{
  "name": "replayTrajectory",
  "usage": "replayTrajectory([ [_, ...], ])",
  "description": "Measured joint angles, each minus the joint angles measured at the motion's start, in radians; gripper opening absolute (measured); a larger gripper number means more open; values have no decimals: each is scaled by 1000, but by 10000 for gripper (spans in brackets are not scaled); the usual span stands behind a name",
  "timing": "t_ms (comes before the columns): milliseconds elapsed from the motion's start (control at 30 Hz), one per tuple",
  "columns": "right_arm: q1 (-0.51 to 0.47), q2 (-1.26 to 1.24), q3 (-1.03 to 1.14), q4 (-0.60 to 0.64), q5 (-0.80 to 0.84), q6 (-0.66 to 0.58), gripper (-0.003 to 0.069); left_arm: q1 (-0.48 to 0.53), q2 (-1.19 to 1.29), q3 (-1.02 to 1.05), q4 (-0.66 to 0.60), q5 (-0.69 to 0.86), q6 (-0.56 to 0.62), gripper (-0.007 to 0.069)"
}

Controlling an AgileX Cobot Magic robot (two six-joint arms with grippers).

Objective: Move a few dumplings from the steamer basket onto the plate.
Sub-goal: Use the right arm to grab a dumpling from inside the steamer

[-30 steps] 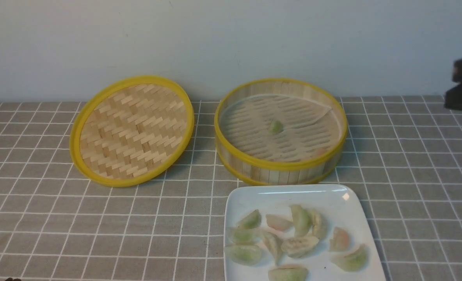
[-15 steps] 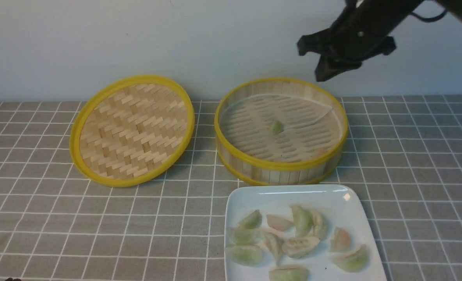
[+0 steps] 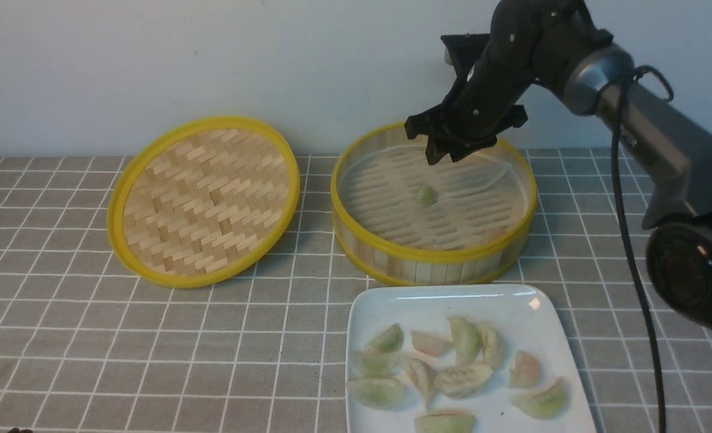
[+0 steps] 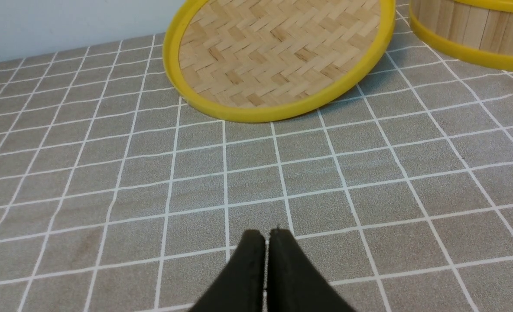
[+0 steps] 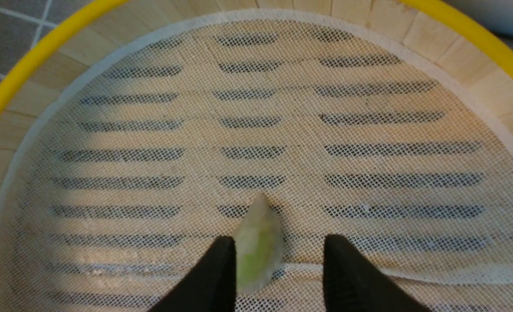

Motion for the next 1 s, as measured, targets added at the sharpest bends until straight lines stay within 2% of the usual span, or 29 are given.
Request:
replayTrajectory([
  [100, 0, 38, -5, 0, 0, -1, 434, 0, 0, 0, 0, 0, 0, -5],
  [233, 0, 56, -6, 11, 0, -2, 528, 0, 0, 0, 0, 0, 0, -5],
  [400, 4, 77, -12, 11, 0, -2, 554, 0, 0, 0, 0, 0, 0, -5],
  [600, 29, 92, -14, -38, -10, 0, 548, 0, 0, 0, 0, 0, 0, -5],
  [700, 32, 92, -14, -45, -12, 16, 449, 0, 0, 0, 0, 0, 0, -5],
  [800, 32, 92, -14, -31, -12, 28, 274, 0, 0, 0, 0, 0, 0, -5],
  [900, 32, 82, -14, -2, -10, 27, 157, 0, 0, 0, 0, 0, 0, -5],
  [1000, 32, 50, 0, 22, -5, 23, 143, 0, 0, 0, 0, 0, 0, -5],
])
